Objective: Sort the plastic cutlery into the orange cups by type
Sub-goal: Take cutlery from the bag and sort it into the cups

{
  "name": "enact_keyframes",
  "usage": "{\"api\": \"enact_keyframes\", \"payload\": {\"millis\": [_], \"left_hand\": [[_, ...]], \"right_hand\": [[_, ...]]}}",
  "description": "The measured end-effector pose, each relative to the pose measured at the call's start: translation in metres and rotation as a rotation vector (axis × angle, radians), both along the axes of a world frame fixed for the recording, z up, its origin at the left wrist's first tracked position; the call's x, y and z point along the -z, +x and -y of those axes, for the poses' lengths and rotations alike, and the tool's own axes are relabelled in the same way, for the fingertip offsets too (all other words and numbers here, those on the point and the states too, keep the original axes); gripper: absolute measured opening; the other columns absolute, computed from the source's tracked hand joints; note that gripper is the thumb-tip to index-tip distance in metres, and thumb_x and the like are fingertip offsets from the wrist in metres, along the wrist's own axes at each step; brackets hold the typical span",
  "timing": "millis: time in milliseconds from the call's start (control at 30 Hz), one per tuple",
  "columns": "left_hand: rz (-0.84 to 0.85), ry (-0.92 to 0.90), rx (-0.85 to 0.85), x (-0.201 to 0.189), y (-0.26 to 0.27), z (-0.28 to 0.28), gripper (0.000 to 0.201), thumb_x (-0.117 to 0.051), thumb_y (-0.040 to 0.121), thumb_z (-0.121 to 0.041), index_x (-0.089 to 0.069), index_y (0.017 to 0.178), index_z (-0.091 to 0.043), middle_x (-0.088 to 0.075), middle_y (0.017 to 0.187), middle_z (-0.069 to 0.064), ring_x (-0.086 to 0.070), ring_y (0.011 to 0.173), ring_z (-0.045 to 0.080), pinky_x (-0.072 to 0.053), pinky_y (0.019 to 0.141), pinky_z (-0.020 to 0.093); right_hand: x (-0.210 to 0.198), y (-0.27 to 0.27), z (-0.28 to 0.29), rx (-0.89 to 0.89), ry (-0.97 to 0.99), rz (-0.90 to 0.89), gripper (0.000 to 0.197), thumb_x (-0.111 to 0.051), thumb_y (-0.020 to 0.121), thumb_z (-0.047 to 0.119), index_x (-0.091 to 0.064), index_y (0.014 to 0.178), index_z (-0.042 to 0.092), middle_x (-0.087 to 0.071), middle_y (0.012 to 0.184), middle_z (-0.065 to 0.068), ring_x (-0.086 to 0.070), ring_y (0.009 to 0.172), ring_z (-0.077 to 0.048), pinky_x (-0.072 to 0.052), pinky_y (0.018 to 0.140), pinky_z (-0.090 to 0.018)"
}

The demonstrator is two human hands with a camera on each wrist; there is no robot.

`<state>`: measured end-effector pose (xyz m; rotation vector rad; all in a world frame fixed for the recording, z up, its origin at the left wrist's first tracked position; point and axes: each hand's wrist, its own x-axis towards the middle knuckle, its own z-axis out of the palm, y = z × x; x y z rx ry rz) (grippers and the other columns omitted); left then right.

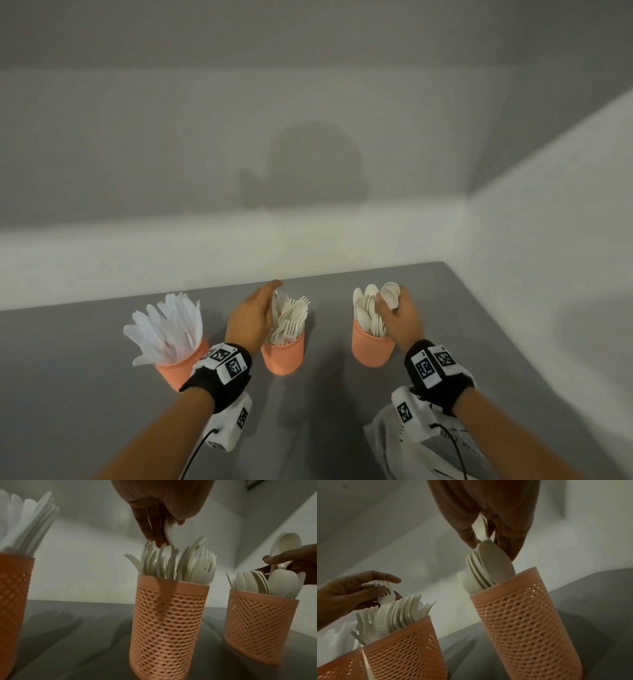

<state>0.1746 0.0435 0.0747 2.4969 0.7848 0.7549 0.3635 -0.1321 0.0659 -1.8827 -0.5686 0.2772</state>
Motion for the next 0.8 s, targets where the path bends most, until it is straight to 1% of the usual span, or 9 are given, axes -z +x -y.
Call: {"api": "enact_keyframes", "payload": {"millis": [67, 133, 200, 267, 367, 500, 567, 667, 800], "left_hand": [[0.016, 0.049, 0.011, 0.001, 0.001, 0.0, 0.044, -0.033, 0.089, -0.017, -0.054, 0.127, -0.011, -0.067, 0.107, 0.017, -0.065, 0.089, 0.034, -0.049, 0.073, 0.033], [0.015, 0.087, 0.051, 0.003, 0.001, 0.001, 0.052, -0.027, 0.086, -0.026, -0.058, 0.123, -0.007, -0.068, 0.104, 0.018, -0.065, 0.09, 0.034, -0.051, 0.078, 0.036], [-0.015, 0.132, 0.064, 0.007, 0.002, 0.0, 0.052, -0.027, 0.09, -0.031, -0.058, 0.122, -0.004, -0.066, 0.113, 0.017, -0.063, 0.103, 0.034, -0.049, 0.09, 0.041], [-0.093, 0.134, 0.06, 0.01, 0.003, -0.001, 0.064, -0.019, 0.093, -0.047, -0.053, 0.129, -0.005, -0.058, 0.129, 0.016, -0.054, 0.121, 0.031, -0.04, 0.104, 0.045], [-0.223, 0.112, 0.043, 0.019, 0.001, 0.001, 0.083, -0.007, 0.086, -0.062, -0.042, 0.138, -0.009, -0.043, 0.145, 0.011, -0.036, 0.137, 0.024, -0.023, 0.114, 0.042], [-0.298, 0.048, 0.074, 0.027, 0.001, 0.005, 0.109, 0.015, 0.073, -0.078, -0.036, 0.141, -0.01, -0.036, 0.149, 0.009, -0.027, 0.142, 0.022, -0.02, 0.117, 0.036], [-0.352, 0.055, 0.07, 0.027, 0.002, 0.006, 0.118, 0.022, 0.065, -0.08, -0.03, 0.145, -0.01, -0.029, 0.153, 0.008, -0.02, 0.144, 0.021, -0.016, 0.118, 0.033], [-0.459, 0.084, 0.054, 0.023, 0.004, 0.011, 0.127, 0.03, 0.054, -0.082, -0.016, 0.148, -0.009, -0.015, 0.157, 0.008, -0.009, 0.146, 0.021, -0.008, 0.119, 0.033], [-0.555, 0.075, 0.065, 0.019, 0.007, 0.011, 0.135, 0.028, 0.046, -0.087, -0.009, 0.148, -0.006, -0.006, 0.158, 0.011, -0.002, 0.146, 0.024, -0.005, 0.12, 0.038]], "right_hand": [[0.0, 0.001, 0.0, 0.028, -0.001, 0.047, 0.024, -0.053, 0.089, 0.009, -0.047, 0.113, 0.006, -0.057, 0.095, -0.005, -0.054, 0.086, -0.023, -0.04, 0.064, -0.024], [0.003, 0.002, 0.0, 0.041, 0.041, 0.116, 0.029, -0.051, 0.087, 0.002, -0.047, 0.116, 0.006, -0.057, 0.103, -0.004, -0.056, 0.093, -0.023, -0.044, 0.077, -0.027], [0.008, 0.003, -0.002, 0.009, 0.015, 0.209, 0.033, -0.045, 0.088, 0.0, -0.049, 0.12, 0.005, -0.057, 0.111, -0.005, -0.056, 0.102, -0.023, -0.041, 0.087, -0.026], [0.009, 0.003, -0.004, -0.061, -0.064, 0.279, 0.037, -0.036, 0.089, 0.01, -0.051, 0.122, 0.004, -0.057, 0.12, -0.009, -0.054, 0.11, -0.025, -0.035, 0.09, -0.02], [0.011, 0.002, -0.009, -0.171, -0.209, 0.42, 0.062, -0.017, 0.083, 0.035, -0.053, 0.119, 0.0, -0.056, 0.122, -0.014, -0.052, 0.111, -0.029, -0.039, 0.099, -0.032], [0.017, 0.001, -0.012, -0.238, -0.572, 0.57, 0.093, 0.006, 0.075, 0.055, -0.034, 0.141, 0.003, -0.029, 0.151, -0.014, -0.025, 0.141, -0.026, -0.015, 0.115, -0.034], [0.015, 0.001, -0.012, -0.239, -0.65, 0.561, 0.087, 0.0, 0.081, 0.059, -0.024, 0.145, 0.005, -0.019, 0.156, -0.012, -0.016, 0.144, -0.025, -0.01, 0.116, -0.035], [0.01, 0.0, -0.013, -0.272, -0.769, 0.53, 0.067, -0.023, 0.097, 0.048, -0.011, 0.148, 0.006, -0.004, 0.159, -0.011, -0.004, 0.147, -0.024, -0.004, 0.118, -0.04], [-0.002, -0.002, -0.012, -0.309, -0.869, 0.489, 0.07, -0.024, 0.097, 0.051, -0.002, 0.15, 0.01, 0.004, 0.159, -0.009, 0.002, 0.147, -0.023, -0.001, 0.117, -0.048]]}}
